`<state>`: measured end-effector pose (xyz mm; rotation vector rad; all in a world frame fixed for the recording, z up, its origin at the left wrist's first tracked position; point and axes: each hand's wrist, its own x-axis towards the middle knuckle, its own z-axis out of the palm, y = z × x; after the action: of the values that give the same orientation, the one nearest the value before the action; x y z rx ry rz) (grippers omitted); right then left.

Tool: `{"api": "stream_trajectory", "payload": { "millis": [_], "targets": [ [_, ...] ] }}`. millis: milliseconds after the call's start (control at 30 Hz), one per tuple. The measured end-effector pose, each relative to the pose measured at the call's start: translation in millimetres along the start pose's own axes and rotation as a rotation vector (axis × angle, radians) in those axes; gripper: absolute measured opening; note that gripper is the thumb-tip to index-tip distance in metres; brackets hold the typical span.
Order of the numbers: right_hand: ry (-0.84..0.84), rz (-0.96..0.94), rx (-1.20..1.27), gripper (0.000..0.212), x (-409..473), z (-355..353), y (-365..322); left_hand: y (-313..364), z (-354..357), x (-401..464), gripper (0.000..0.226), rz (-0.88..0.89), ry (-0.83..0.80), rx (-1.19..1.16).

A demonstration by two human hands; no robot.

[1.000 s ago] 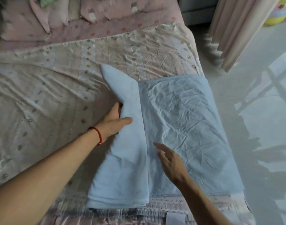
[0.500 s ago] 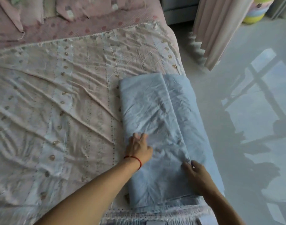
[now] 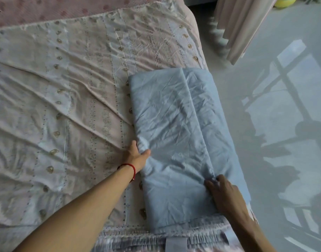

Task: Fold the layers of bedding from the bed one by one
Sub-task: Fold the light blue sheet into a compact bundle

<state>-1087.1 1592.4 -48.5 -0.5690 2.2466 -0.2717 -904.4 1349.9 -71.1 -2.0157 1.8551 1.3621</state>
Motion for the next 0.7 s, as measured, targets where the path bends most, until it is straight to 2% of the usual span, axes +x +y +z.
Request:
{"api": "stream_trajectory", "payload": {
  "millis": [33, 100, 167, 233, 367, 433, 500, 600, 700],
  "targets": [
    [0.067, -0.015, -0.077, 0.032, -2, 2, -7, 2, 1, 3, 0.073, -0.014, 0.007, 0.002],
    [0.289, -0.136, -0.168, 0.056, -4, 11, -30, 9, 1, 9, 0.056, -0.029, 0.035, -0.014],
    [0.409, -0.3, -0.164, 0.076, 0, 19, -61, 20, -4, 20, 0.053, -0.024, 0.072, -0.105],
    [0.334, -0.393, -0.19, 0.08, 21, 27, -86, 34, -12, 34, 0.057, -0.022, 0.113, -0.228],
    [0.179, -0.336, -0.29, 0.081, 66, 54, -100, 54, -33, 94, 0.075, -0.008, 0.111, -0.504],
    [0.183, -0.329, -0.3, 0.083, 75, 66, -95, 63, -40, 134, 0.071, 0.001, 0.1, -0.561],
    [0.169, -0.326, -0.289, 0.085, 82, 72, -92, 82, -49, 151, 0.058, 0.029, 0.096, -0.593],
    [0.154, -0.322, -0.264, 0.085, 91, 74, -93, 110, -59, 142, 0.045, 0.087, 0.142, -0.44],
    [0.15, -0.317, -0.263, 0.086, 95, 78, -95, 109, -60, 131, 0.073, 0.279, 0.152, -0.095]
  ]
}}
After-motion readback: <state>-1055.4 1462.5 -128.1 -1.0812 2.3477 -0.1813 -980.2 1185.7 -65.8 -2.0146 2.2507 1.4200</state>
